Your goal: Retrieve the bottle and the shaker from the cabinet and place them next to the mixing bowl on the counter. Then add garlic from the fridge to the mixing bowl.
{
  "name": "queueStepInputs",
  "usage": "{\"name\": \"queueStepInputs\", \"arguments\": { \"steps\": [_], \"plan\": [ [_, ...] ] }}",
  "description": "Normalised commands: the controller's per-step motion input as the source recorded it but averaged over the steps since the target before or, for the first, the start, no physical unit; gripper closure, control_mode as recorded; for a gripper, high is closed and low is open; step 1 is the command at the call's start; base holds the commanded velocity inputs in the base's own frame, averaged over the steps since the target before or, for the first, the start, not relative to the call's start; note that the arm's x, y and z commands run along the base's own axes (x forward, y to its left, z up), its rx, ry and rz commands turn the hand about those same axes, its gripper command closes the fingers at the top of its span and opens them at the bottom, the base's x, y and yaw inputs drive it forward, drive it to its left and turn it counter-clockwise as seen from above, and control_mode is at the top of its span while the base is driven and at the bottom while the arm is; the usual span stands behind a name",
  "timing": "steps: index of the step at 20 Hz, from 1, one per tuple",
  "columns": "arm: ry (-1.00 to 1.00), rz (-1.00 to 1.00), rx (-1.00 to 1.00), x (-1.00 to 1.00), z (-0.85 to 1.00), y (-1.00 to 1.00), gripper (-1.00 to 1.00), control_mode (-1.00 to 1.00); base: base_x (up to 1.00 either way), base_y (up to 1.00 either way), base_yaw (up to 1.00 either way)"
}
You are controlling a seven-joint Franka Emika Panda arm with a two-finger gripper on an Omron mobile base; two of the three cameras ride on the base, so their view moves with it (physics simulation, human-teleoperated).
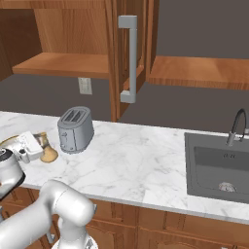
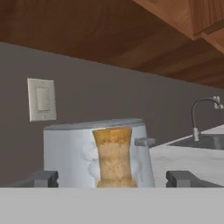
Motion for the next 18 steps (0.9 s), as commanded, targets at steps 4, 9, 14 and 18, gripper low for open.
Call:
{"name": "queueStepInputs", "arguments": {
  "steps": [4, 9, 14, 18],
  "plan": [
    [0.18, -0.08, 0.04, -0.45, 0.34, 0.0, -1.0, -1.0, 0.0, 0.0, 0.0],
    [0.09, -0.06, 0.12, -0.87, 0.45, -0.09, -1.0, -1.0, 0.0, 0.0, 0.0],
    [-0.04, 0.0, 0.36, -0.62, 0.87, -0.42, -1.0, -1.0, 0.0, 0.0, 0.0],
    [0.42, -0.02, 0.55, 0.1, 1.0, -0.88, -1.0, -1.0, 0.0, 0.0, 0.0]
  ]
}}
